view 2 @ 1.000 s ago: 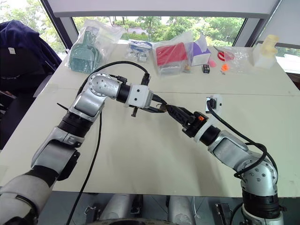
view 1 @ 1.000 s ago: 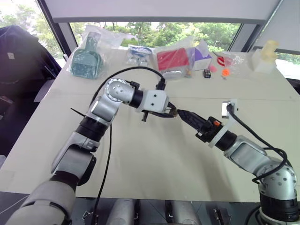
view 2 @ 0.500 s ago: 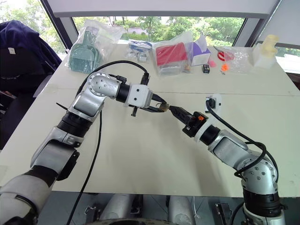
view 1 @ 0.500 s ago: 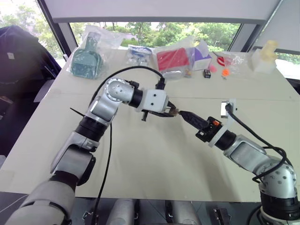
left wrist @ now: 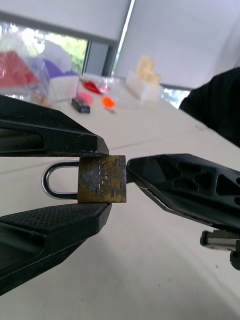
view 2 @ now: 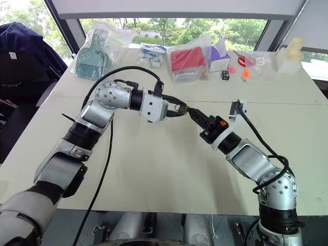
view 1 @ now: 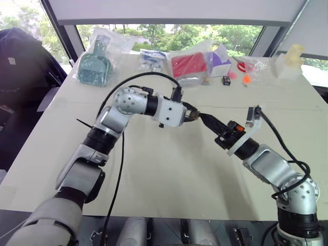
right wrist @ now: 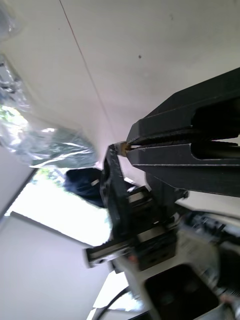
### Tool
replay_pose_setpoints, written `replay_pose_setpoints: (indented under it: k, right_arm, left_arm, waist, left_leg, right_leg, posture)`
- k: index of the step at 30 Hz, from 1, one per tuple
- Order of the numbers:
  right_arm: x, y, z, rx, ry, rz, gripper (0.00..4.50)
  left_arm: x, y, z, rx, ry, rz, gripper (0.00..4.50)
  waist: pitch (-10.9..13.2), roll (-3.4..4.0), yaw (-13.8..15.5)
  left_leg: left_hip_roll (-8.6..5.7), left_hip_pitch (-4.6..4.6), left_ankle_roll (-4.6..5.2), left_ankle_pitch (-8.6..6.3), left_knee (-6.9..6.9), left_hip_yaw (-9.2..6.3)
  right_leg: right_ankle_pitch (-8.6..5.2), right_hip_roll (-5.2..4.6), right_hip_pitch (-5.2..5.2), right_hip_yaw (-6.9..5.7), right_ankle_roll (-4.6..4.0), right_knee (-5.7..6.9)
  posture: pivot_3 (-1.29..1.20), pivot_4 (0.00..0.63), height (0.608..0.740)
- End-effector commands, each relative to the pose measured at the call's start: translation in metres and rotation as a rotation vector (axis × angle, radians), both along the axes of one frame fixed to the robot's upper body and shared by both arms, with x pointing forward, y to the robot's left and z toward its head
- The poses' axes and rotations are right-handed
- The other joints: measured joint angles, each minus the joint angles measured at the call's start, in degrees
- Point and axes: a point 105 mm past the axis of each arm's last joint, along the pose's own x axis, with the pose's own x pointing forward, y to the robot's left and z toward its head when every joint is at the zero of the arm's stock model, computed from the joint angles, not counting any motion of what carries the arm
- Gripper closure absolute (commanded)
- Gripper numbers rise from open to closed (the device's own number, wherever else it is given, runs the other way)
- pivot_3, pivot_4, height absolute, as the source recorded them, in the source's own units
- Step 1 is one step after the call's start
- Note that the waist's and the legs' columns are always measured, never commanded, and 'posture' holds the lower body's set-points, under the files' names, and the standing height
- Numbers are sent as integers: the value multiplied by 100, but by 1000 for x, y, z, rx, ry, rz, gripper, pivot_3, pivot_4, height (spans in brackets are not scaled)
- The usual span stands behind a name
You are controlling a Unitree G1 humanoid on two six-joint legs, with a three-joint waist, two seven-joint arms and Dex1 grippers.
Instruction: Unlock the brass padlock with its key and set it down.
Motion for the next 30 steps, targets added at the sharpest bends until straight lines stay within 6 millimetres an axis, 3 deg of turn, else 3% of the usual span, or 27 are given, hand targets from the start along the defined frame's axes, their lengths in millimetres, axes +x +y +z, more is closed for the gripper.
replay_pose_setpoints:
  k: [1, 7, 13, 16, 21, 27, 30]
  right_arm:
    - [6, -9, 14, 117, 12, -61, 4456]
    - [7, -4, 15, 208, 67, -76, 4456]
    - [6, -6, 14, 135, 34, -105, 4456]
    - [4, -7, 15, 81, 3, -98, 3661]
    - [0, -5, 16, -15, -44, -67, 1254]
    - [-2, -3, 16, -34, -58, -48, 1254]
    - [-2, -3, 17, -26, -61, -45, 2129]
  left_arm:
    - [-11, -13, 29, -116, -196, -74, 3827]
    - [-9, -14, 36, -205, -338, -54, 3827]
    - [1, -8, 21, -153, -255, -19, 3827]
    - [4, -7, 20, -143, -247, -10, 3827]
    - [6, -8, 20, -136, -240, -6, 3827]
    - [6, -7, 18, -127, -237, -6, 3827]
    - [6, -6, 18, -126, -236, -5, 3827]
  waist:
    - [0, 0, 2]
    - [0, 0, 4]
    - [-1, 1, 3]
    - [-1, 1, -2]
    - [-1, 1, 2]
    - [-1, 1, 1]
    - [-1, 1, 3]
  left_leg:
    - [0, 0, 0, 0, 0, 0]
    - [0, 1, 0, 0, 0, 2]
    - [0, 1, 0, 0, 0, 4]
    - [0, 2, 0, 0, 0, 6]
    - [0, 2, 0, 0, 0, 8]
    - [2, 4, 0, 0, -1, 8]
    - [2, 4, 0, 0, -1, 8]
  right_leg:
    - [0, 0, 0, 0, 0, 0]
    - [1, -1, 2, 0, 2, 0]
    - [2, 9, 2, -1, 3, 0]
    - [2, 10, 2, -1, 3, 0]
    - [2, 10, 3, -2, 3, -1]
    - [2, 11, 3, -1, 3, -1]
    - [2, 11, 3, 0, 4, -1]
  posture:
    - [0, 150, 740]
    - [0, 150, 740]
    - [0, 150, 740]
    - [0, 150, 740]
    - [0, 150, 740]
    - [0, 150, 740]
    - [0, 150, 740]
